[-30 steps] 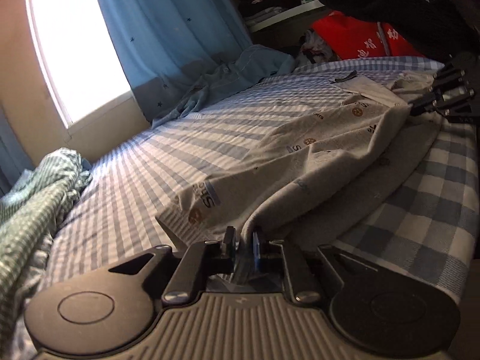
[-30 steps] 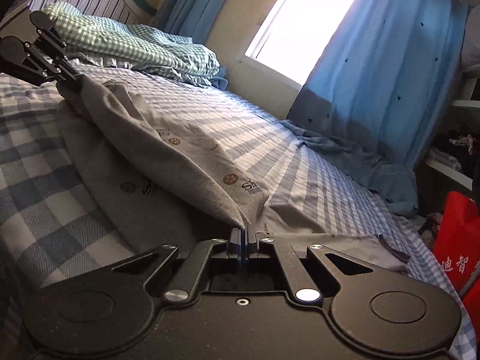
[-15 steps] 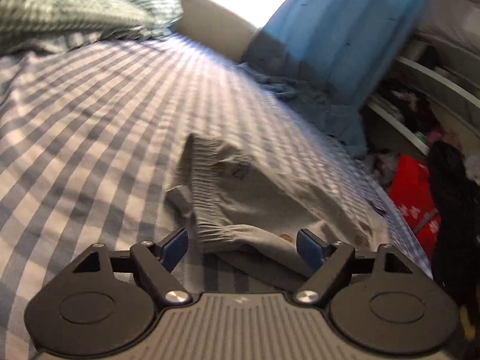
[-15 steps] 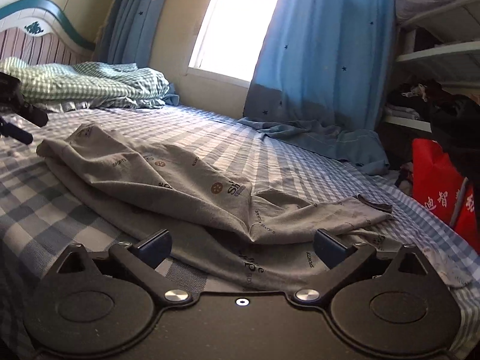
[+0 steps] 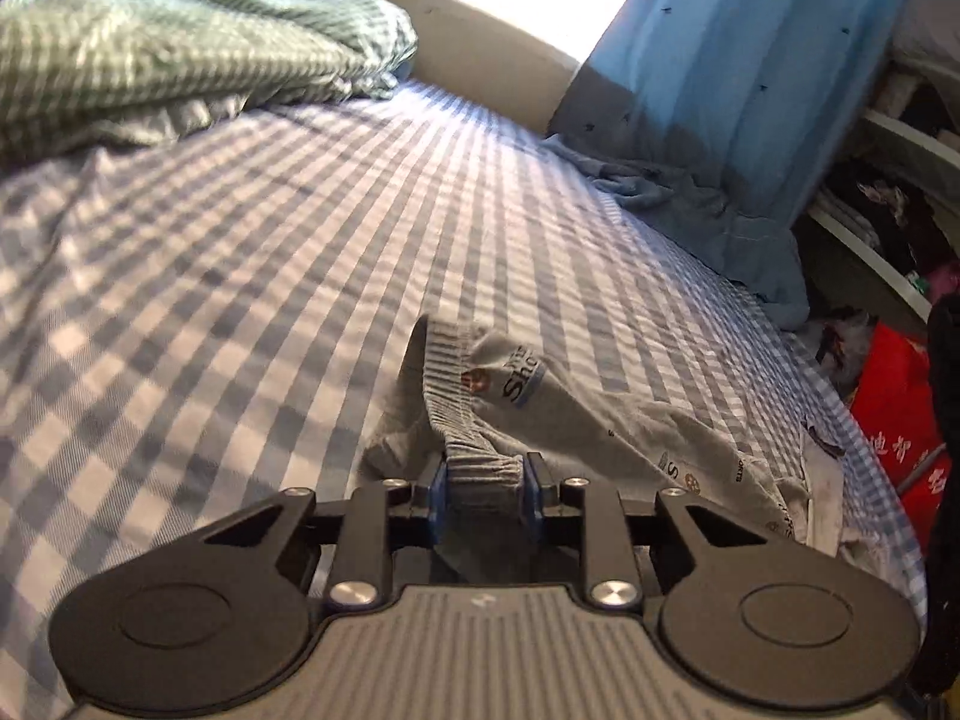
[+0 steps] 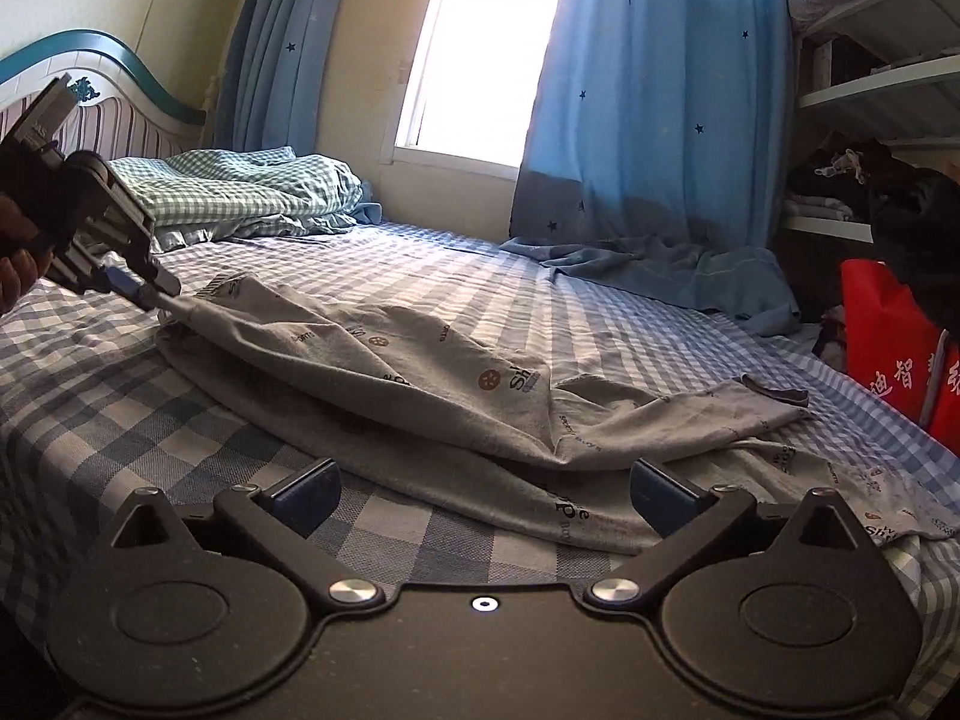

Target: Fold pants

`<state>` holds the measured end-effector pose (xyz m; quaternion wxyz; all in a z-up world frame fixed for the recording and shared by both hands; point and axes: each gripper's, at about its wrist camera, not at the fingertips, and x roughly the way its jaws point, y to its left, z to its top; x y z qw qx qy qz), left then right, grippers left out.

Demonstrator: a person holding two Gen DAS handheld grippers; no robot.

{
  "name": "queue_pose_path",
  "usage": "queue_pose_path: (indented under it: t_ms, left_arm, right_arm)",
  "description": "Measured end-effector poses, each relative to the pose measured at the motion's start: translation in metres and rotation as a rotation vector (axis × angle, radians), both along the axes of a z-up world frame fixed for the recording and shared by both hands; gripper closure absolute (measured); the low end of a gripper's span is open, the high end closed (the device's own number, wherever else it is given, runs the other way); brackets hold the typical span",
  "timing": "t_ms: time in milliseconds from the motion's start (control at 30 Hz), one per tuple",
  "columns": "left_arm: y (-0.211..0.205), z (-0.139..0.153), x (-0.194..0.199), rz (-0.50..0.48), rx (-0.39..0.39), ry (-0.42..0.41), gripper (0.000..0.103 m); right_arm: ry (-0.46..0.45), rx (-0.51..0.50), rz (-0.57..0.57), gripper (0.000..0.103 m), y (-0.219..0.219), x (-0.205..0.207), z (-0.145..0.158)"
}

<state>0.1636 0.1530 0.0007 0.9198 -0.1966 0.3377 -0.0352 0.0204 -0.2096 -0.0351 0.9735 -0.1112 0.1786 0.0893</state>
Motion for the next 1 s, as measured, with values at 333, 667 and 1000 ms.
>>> queue_pose_path:
  t_ms: [333, 667, 1000]
  left_arm:
    - [-0.003, -0.041, 0.013, -0.047, 0.129, 0.049, 0.074]
    - [-0.053, -0.022, -0.022, -0.059, 0.302, -0.054, 0.004]
    - [-0.158, 0.002, 0.001, -0.382, 0.300, -0.194, 0.000]
  right_arm:
    - [0.016, 0.025, 0.007, 0.001, -0.002, 0.001, -0.002]
    - [0.072, 0.080, -0.061, 0.001, -0.032, 0.015, -0.014]
    - [0.072, 0.058, -0.104, 0.001, -0.117, 0.075, -0.004]
